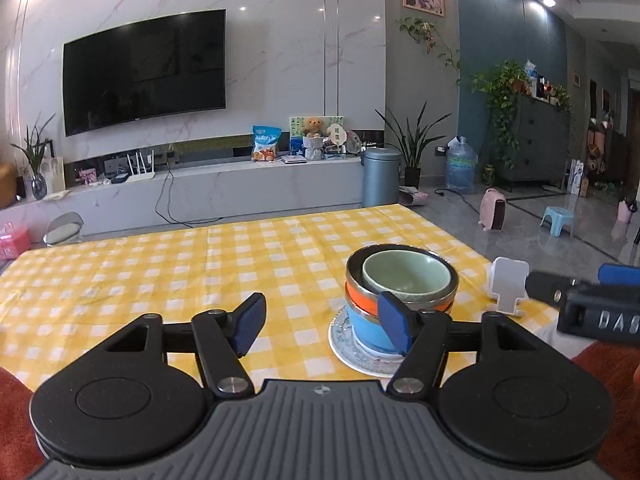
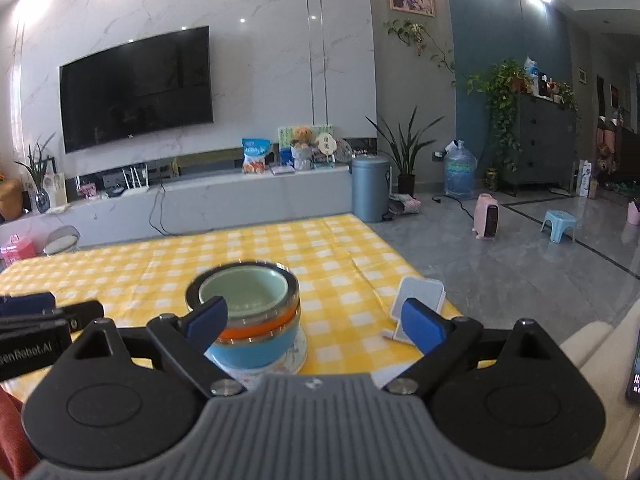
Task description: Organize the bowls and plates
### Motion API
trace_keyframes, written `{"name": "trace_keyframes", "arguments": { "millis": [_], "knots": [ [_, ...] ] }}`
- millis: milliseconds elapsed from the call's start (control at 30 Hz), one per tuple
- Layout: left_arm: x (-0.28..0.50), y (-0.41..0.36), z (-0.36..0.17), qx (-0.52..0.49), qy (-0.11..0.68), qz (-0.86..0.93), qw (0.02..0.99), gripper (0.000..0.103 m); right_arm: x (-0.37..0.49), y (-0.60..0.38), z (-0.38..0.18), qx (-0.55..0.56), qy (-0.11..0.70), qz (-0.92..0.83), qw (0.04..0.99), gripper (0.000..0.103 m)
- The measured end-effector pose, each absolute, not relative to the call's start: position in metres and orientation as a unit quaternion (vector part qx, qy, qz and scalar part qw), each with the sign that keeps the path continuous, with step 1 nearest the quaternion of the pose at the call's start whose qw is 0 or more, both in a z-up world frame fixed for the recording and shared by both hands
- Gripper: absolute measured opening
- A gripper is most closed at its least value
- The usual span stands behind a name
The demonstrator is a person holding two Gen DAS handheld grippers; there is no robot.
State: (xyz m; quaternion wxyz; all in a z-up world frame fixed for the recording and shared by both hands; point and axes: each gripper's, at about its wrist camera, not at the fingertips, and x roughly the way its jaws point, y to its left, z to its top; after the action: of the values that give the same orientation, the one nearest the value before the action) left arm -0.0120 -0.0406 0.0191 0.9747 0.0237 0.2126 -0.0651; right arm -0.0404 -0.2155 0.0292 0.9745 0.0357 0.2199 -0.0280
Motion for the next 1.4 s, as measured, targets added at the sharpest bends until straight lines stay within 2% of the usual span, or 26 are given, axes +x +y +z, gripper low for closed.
{"name": "trace_keyframes", "arguments": {
  "millis": [67, 133, 633, 1400],
  "knots": [
    [-0.01, -0.041, 0.017, 0.028, 0.215, -0.068, 0.974, 0.076, -0.039, -0.213, 0.022, 0.036, 0.224, -0.026, 0.973, 0.093],
    [-0.008, -0.041, 0.011, 0.027, 0.227, -0.066, 0.971, 0.082, -0.036, -0.212, 0.015, 0.034, 0.231, -0.027, 0.972, 0.093],
    [0.005, -0.041, -0.014, 0.042, 0.294, -0.069, 0.952, 0.083, -0.029, -0.205, -0.003, 0.041, 0.259, -0.021, 0.965, 0.093],
    [0.003, -0.039, -0.014, 0.057, 0.315, -0.061, 0.945, 0.083, -0.024, -0.207, -0.006, 0.046, 0.27, -0.022, 0.961, 0.093]
  ]
}}
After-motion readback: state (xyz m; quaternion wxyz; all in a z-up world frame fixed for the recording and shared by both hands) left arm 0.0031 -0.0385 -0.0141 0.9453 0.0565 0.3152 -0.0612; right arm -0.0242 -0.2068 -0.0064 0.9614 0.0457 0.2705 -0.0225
